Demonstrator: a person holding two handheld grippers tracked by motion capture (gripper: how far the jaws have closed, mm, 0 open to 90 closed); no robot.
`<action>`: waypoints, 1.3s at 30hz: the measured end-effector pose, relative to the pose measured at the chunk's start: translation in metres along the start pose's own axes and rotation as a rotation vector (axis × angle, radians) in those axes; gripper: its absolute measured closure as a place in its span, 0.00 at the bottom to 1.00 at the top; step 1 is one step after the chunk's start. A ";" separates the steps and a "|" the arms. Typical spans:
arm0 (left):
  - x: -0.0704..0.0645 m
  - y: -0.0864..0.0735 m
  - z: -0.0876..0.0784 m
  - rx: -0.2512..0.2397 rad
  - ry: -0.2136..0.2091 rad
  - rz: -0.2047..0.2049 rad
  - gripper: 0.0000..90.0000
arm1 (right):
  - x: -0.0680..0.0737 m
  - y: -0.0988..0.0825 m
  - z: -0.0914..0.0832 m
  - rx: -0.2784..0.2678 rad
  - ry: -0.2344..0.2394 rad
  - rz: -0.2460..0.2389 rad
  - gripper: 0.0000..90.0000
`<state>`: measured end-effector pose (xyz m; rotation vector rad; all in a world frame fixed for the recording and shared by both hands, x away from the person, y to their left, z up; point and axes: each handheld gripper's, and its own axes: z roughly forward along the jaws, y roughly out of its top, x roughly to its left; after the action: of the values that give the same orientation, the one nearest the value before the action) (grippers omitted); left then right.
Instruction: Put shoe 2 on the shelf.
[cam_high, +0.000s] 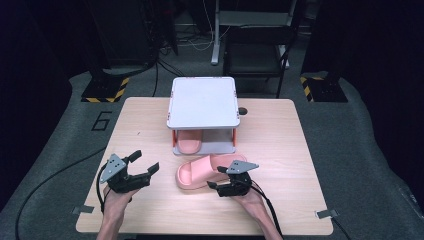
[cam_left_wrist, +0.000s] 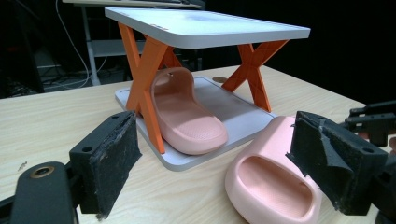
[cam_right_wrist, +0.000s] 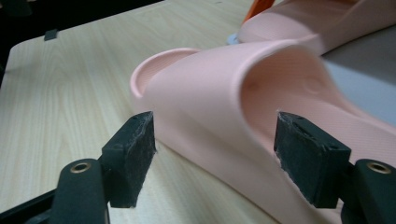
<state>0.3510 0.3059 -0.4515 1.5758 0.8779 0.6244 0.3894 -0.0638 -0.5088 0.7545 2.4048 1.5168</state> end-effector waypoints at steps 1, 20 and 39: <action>0.000 0.000 0.000 -0.001 0.004 -0.004 0.17 | 0.005 -0.001 0.002 0.000 -0.016 -0.014 0.30; 0.000 0.000 0.000 -0.003 0.003 -0.004 0.17 | 0.056 0.005 0.020 0.030 0.086 -0.072 0.28; 0.000 0.000 0.002 0.003 0.008 -0.007 0.17 | 0.009 0.009 -0.035 -0.082 -0.081 -0.003 0.40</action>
<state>0.3521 0.3048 -0.4522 1.5727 0.8900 0.6246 0.3698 -0.0830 -0.4838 0.7791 2.2697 1.5423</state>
